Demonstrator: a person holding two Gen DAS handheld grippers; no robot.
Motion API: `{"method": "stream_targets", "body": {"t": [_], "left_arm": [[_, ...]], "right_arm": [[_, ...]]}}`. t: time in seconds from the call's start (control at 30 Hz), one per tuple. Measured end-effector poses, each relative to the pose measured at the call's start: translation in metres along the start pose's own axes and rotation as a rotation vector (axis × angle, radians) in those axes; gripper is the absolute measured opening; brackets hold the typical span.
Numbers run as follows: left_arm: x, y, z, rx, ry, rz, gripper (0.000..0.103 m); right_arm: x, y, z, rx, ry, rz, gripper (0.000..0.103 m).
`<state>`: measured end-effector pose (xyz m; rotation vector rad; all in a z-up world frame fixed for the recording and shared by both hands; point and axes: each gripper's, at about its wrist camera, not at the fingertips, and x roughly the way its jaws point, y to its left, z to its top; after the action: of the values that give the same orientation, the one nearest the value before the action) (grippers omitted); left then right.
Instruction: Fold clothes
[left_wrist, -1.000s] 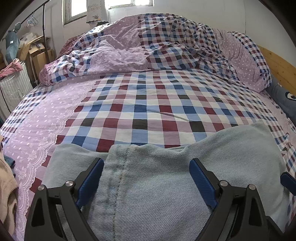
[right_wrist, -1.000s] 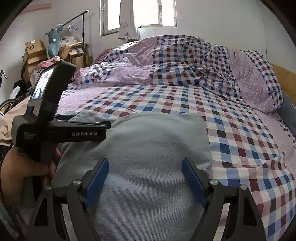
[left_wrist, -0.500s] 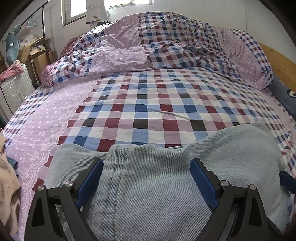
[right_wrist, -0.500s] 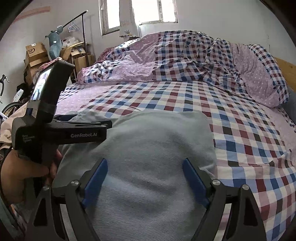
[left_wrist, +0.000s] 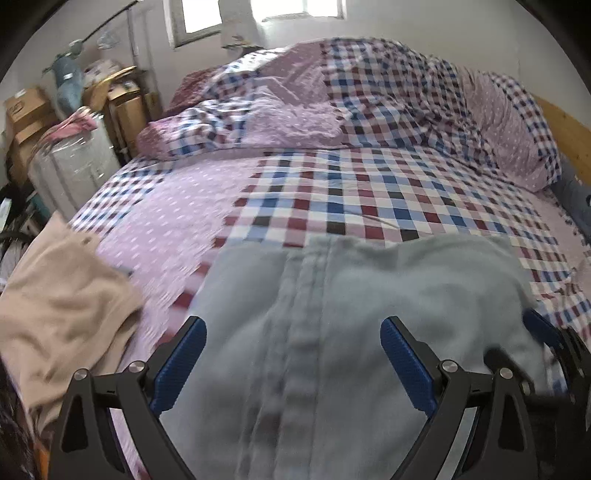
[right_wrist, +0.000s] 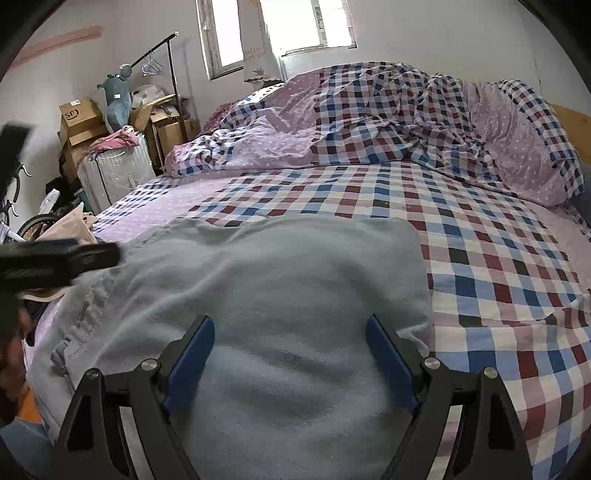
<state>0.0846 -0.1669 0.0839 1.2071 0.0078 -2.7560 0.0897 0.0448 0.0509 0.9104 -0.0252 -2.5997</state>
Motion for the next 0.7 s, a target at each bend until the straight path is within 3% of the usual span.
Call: {"method": "stream_targets", "body": {"t": [0.13, 0.2, 0.27, 0.4, 0.5, 0.7], "left_arm": [[-0.038, 0.008, -0.033, -0.07, -0.076, -0.015, 0.088], [-0.04, 0.008, -0.046, -0.073, -0.049, -0.015, 0.079], [-0.034, 0.005, -0.059, -0.037, 0.005, 0.002, 0.061], [-0.003, 0.006, -0.082, -0.007, 0.14, 0.025, 0.062], [-0.007, 0.023, -0.082, -0.126, 0.129, -0.046, 0.062], [-0.039, 0.062, -0.077, -0.224, 0.053, -0.16, 0.067]], "right_arm": [[-0.002, -0.004, -0.001, 0.01, -0.005, 0.034, 0.087], [-0.002, -0.005, -0.001, 0.012, -0.006, 0.042, 0.087], [-0.003, -0.004, -0.002, 0.004, -0.006, 0.038, 0.087], [-0.004, -0.001, -0.003, -0.006, -0.013, 0.033, 0.087], [-0.006, -0.004, -0.005, -0.002, -0.019, 0.048, 0.088], [-0.009, -0.009, -0.007, 0.0, -0.021, 0.094, 0.088]]}}
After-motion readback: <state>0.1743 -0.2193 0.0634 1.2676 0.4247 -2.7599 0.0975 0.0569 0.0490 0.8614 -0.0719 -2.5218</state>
